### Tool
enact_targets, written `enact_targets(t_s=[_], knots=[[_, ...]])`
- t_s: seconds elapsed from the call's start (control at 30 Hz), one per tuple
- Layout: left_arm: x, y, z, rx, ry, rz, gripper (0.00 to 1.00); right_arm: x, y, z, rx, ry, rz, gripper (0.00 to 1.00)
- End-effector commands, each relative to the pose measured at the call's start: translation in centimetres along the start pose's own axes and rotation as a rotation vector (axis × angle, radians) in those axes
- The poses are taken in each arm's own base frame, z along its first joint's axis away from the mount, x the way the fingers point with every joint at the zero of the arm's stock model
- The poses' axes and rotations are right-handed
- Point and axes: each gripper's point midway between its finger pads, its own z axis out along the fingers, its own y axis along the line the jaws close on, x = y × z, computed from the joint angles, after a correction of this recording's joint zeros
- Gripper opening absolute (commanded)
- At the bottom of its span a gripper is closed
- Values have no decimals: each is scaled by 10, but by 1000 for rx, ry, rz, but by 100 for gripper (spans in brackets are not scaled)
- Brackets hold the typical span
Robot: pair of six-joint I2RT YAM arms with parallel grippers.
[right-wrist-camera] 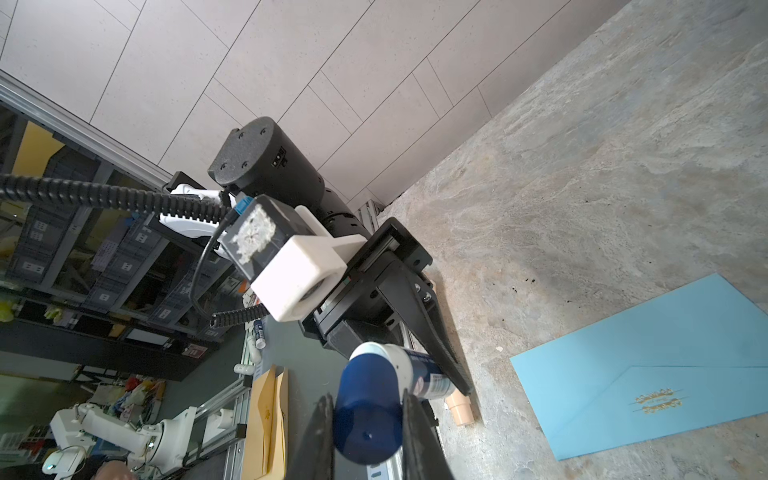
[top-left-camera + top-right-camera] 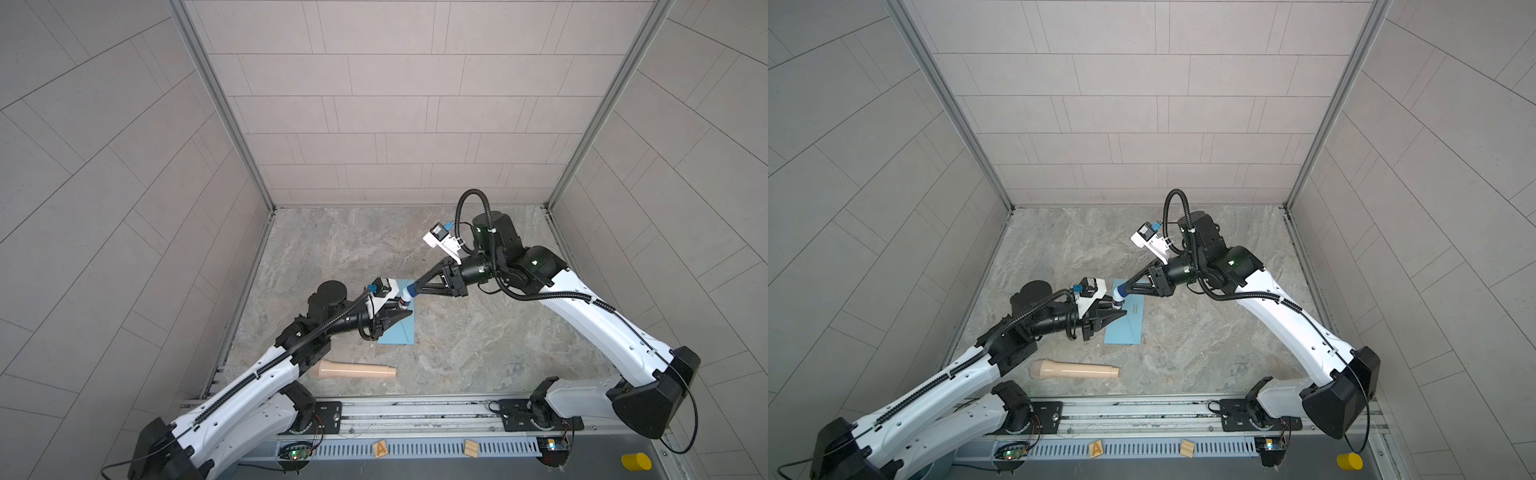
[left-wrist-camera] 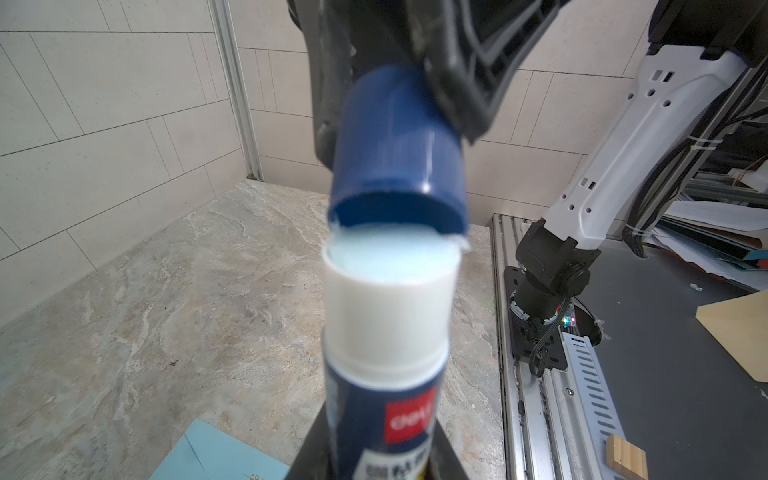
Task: Place the letter into the envelope and seal it
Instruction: 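Carry the dark blue cap with the right gripper over the glue stick's white top, then press the cap down onto the glue stick with the right gripper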
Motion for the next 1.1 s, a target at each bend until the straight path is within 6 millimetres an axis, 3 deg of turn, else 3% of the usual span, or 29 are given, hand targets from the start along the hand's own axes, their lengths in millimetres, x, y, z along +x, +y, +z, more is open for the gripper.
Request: enact_targets(t_s=[0.0, 1.07], knots=[[-12, -3, -1, 14, -43, 28, 0, -7, 18, -2, -46, -11, -45, 16], [-7, -8, 2, 54, 12, 6, 0, 10, 24, 2, -10, 100, -116, 14]])
